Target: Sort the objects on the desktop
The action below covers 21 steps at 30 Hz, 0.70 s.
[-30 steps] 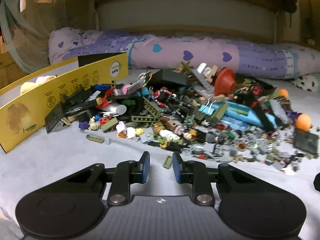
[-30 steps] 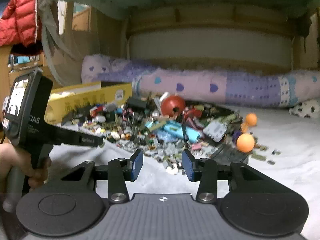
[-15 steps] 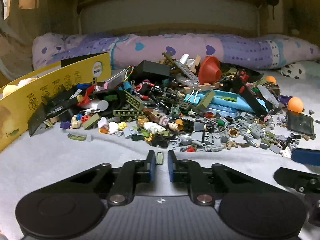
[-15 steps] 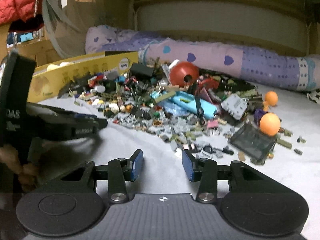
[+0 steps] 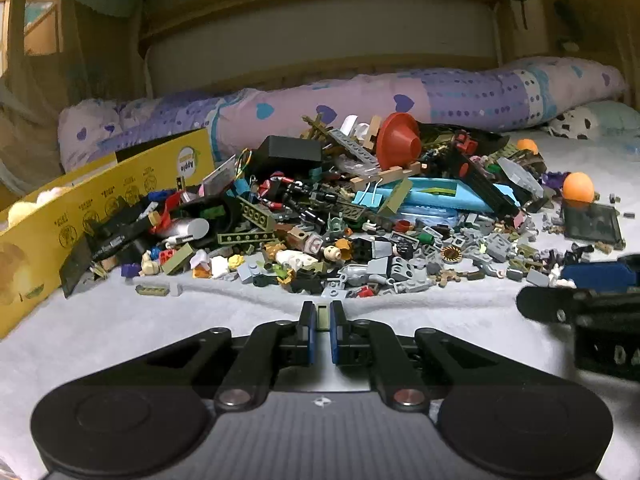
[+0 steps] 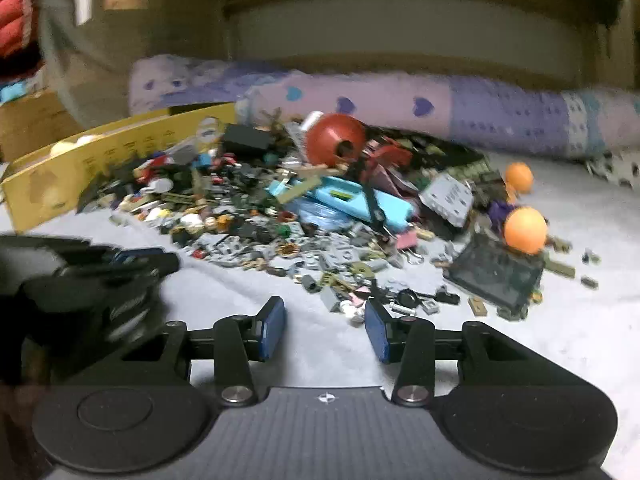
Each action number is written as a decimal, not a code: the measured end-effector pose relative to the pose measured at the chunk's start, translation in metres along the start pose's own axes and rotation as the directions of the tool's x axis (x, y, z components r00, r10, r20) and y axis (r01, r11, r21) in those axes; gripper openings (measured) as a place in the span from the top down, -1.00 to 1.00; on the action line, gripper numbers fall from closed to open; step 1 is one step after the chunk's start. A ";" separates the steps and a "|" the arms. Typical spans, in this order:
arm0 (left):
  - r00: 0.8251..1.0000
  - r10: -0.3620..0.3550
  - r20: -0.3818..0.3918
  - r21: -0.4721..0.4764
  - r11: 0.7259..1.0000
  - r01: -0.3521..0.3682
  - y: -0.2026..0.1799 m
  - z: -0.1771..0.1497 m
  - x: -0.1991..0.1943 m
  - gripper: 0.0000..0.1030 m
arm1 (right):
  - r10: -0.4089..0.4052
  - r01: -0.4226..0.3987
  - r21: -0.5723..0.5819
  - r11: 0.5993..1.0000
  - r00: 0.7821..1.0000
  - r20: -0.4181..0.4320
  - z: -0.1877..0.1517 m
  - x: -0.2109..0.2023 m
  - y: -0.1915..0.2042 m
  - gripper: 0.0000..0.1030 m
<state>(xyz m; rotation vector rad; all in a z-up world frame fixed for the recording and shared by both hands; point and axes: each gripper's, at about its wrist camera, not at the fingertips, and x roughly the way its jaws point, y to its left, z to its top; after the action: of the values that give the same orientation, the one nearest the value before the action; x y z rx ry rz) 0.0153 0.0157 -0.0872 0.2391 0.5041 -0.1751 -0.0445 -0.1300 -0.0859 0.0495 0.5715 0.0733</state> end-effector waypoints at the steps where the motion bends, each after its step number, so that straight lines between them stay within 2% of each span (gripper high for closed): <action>1: 1.000 0.004 0.005 0.013 1.000 -0.004 -0.002 -0.001 -0.001 0.86 | -0.005 0.005 0.011 1.000 1.000 -0.007 0.001 0.001 -0.001 0.13; 7: 1.000 0.006 0.013 0.033 0.999 -0.007 -0.005 -0.003 -0.003 0.86 | -0.027 0.027 0.004 1.000 1.000 -0.007 -0.001 0.002 0.001 0.15; 9: 1.000 0.006 0.014 0.032 0.999 -0.006 -0.005 -0.003 -0.004 0.86 | -0.027 0.027 0.011 1.000 1.000 -0.003 -0.002 0.000 0.000 0.24; 11: 1.000 0.005 0.013 0.031 0.999 -0.006 -0.005 -0.003 -0.004 0.86 | -0.027 0.027 0.011 1.000 1.000 0.006 -0.003 -0.002 -0.001 0.48; 15: 1.000 0.006 0.013 0.033 0.999 -0.007 -0.005 -0.003 -0.004 0.86 | -0.041 0.041 0.001 0.999 0.999 0.016 -0.007 -0.005 0.001 0.79; 21: 1.000 0.011 0.022 0.041 0.999 -0.012 -0.006 -0.004 -0.006 0.86 | -0.033 0.032 0.014 0.999 0.999 0.023 -0.009 -0.007 -0.002 0.82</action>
<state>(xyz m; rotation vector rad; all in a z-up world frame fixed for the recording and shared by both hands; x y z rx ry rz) 0.0070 0.0114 -0.0883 0.2801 0.4773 -0.1769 -0.0554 -0.1327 -0.0894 0.0543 0.5491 0.0371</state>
